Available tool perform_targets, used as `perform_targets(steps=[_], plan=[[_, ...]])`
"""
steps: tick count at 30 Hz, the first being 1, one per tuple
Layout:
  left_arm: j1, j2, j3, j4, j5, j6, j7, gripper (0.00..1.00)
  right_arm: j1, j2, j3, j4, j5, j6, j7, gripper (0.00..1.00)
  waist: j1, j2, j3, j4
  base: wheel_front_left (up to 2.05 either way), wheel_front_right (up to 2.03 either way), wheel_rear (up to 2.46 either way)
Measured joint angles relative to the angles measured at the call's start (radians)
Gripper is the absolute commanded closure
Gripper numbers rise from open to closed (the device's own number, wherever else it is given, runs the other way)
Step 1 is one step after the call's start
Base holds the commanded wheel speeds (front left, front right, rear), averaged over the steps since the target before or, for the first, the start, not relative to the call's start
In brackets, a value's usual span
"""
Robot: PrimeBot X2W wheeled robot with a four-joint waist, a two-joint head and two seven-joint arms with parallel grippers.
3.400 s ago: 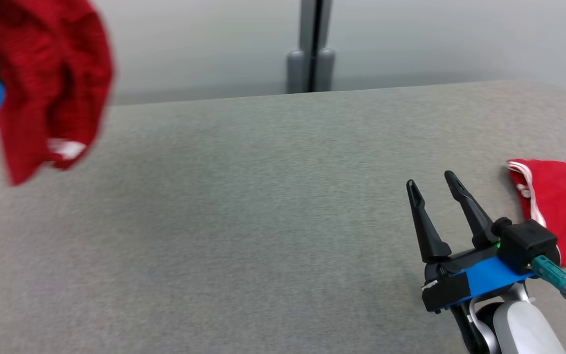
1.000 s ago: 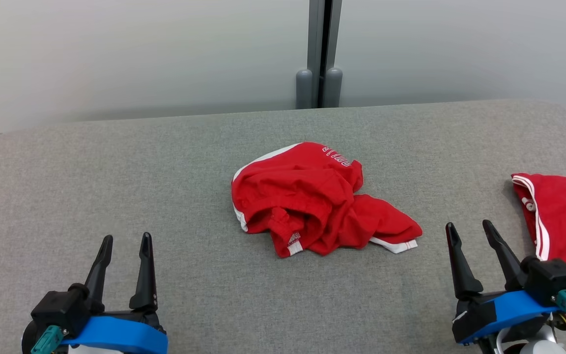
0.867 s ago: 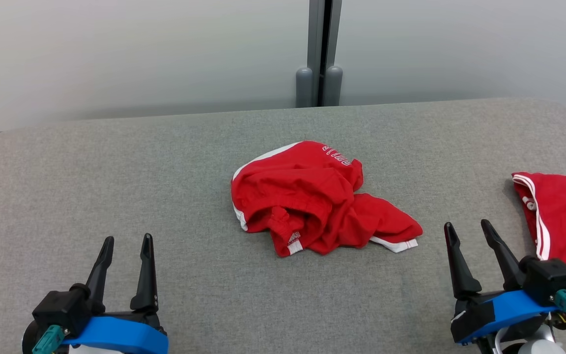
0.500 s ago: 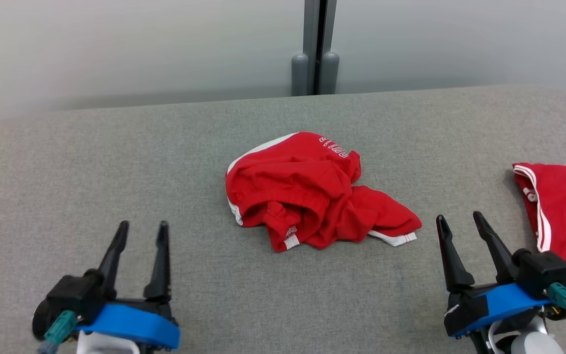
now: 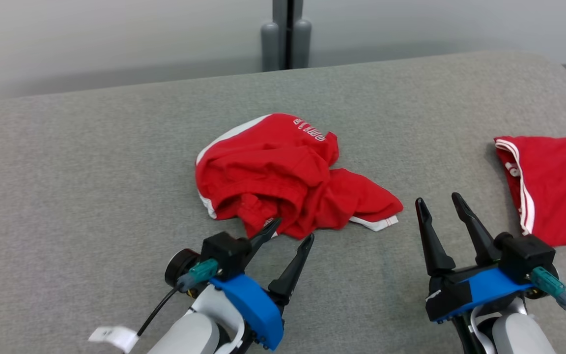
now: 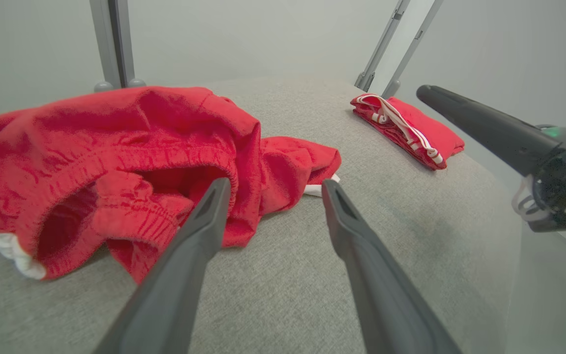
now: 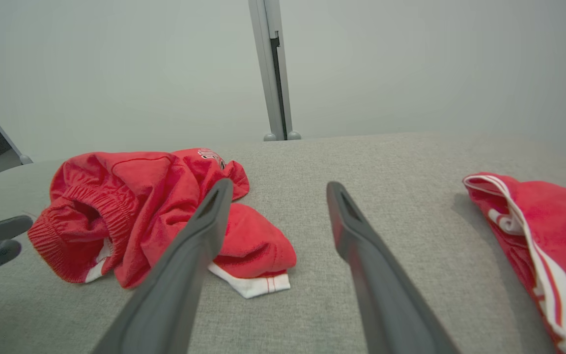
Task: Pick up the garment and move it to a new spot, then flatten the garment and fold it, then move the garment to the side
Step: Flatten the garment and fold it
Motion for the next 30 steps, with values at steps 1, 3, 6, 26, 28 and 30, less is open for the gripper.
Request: perform_targets(steps=[1, 3, 6, 26, 28, 30], plan=[[-0.019, -0.010, -0.013, 0.035, -0.009, -0.003, 0.005, 0.00, -0.005, 0.000, 0.006, 0.006, 0.002, 0.000, -0.004, 0.00, 0.0000, 0.0000, 0.005, -0.008, 0.00, 0.00, 0.00], [-0.060, -0.023, -0.034, 0.104, -0.030, -0.008, 0.022, 0.00, -0.013, 0.000, 0.019, 0.013, 0.012, 0.000, -0.008, 0.00, 0.0000, 0.0000, 0.015, -0.026, 0.00, 0.00, 0.00], [-0.116, -0.034, -0.041, 0.202, -0.054, -0.008, 0.031, 0.00, -0.029, 0.000, 0.031, 0.026, 0.019, 0.000, -0.021, 0.00, 0.0000, 0.0000, 0.029, -0.052, 0.00, 0.00, 0.00], [-0.238, -0.082, 0.029, 0.403, -0.160, 0.000, -0.045, 1.00, -0.061, 0.000, 0.044, 0.086, 0.040, 0.000, -0.068, 0.00, 0.0001, 0.0000, 0.041, -0.105, 0.00, 0.00, 0.00], [-0.239, -0.100, 0.030, 0.346, -0.206, -0.006, -0.051, 1.00, -0.060, 0.000, 0.038, 0.088, 0.034, 0.000, -0.068, 0.00, 0.0000, 0.0000, 0.029, -0.094, 0.00, 0.00, 0.00], [-0.248, -0.118, 0.021, 0.276, -0.242, -0.008, -0.054, 1.00, -0.058, 0.000, 0.032, 0.088, 0.031, 0.000, -0.067, 0.00, 0.0000, 0.0000, 0.016, -0.081, 0.00, 0.00, 0.00]])
